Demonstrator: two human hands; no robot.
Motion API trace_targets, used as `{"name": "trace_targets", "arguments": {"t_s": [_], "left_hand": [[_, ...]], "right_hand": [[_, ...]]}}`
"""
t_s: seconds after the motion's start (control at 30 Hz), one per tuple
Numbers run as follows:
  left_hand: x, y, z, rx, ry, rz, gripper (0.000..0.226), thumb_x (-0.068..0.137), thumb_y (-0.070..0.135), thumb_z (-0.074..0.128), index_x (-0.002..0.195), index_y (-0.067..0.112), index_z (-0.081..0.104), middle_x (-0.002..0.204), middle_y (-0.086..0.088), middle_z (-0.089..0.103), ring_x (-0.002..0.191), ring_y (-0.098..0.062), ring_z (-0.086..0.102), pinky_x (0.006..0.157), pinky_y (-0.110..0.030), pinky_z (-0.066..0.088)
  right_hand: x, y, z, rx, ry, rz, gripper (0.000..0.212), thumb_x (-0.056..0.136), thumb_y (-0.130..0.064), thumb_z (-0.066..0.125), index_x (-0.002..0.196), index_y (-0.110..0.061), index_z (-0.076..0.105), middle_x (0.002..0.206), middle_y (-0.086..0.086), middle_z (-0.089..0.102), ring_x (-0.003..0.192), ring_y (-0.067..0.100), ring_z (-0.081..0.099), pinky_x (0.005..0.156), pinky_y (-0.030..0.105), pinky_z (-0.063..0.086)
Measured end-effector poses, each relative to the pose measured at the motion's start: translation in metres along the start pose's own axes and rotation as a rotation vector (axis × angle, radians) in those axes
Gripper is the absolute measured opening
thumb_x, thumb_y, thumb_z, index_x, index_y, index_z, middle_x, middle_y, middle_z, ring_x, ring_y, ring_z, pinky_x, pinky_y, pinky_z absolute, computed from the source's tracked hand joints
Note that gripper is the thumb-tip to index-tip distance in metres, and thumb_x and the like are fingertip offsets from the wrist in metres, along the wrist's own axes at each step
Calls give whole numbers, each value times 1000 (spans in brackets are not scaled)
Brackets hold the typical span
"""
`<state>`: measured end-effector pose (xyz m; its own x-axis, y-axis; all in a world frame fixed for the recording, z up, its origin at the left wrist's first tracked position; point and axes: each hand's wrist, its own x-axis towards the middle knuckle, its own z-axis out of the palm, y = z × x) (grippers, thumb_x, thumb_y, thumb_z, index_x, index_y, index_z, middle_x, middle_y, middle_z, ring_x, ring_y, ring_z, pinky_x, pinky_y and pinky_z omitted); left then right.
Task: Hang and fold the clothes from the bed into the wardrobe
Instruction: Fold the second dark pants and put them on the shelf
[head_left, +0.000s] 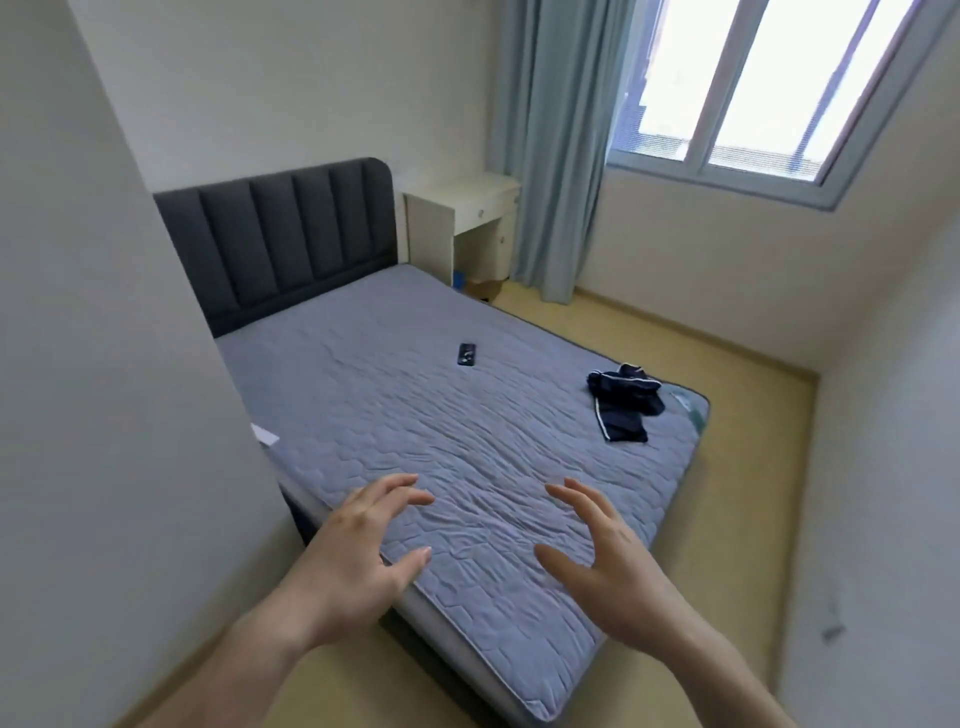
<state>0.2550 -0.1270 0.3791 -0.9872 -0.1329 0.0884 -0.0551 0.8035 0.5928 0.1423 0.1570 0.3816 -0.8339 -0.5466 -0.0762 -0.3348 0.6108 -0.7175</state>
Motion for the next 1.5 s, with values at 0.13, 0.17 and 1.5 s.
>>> {"name": "trace_targets", "arguments": {"t_s": [0.13,0.17,1.5], "left_hand": [[92,14,26,-1,-112,109,46,88,52,69,131,48,54,146,36,33,139,6,34,112,-14,23],[114,23,33,5,-139,145,47,90,49,70,133,45,54,148,31,35,140,3,35,113,-14,24],[670,183,328,-70,-161,-166,44,92,49,67,133,44,52,151,26,32,139,-1,38,114,-22,30]], "right_hand": [[21,34,-39,-11,107,64,63,93,-61,61,149,-55,31,153,-39,17,139,-12,25,110,19,25],[24,43,-50,-18,136,89,63,94,-59,62,149,-52,33,153,-37,19,139,-12,25,111,18,24],[465,448,-426,-42,-144,110,60,94,-57,62,148,-49,37,154,-31,27,135,-9,32,110,20,30]]}}
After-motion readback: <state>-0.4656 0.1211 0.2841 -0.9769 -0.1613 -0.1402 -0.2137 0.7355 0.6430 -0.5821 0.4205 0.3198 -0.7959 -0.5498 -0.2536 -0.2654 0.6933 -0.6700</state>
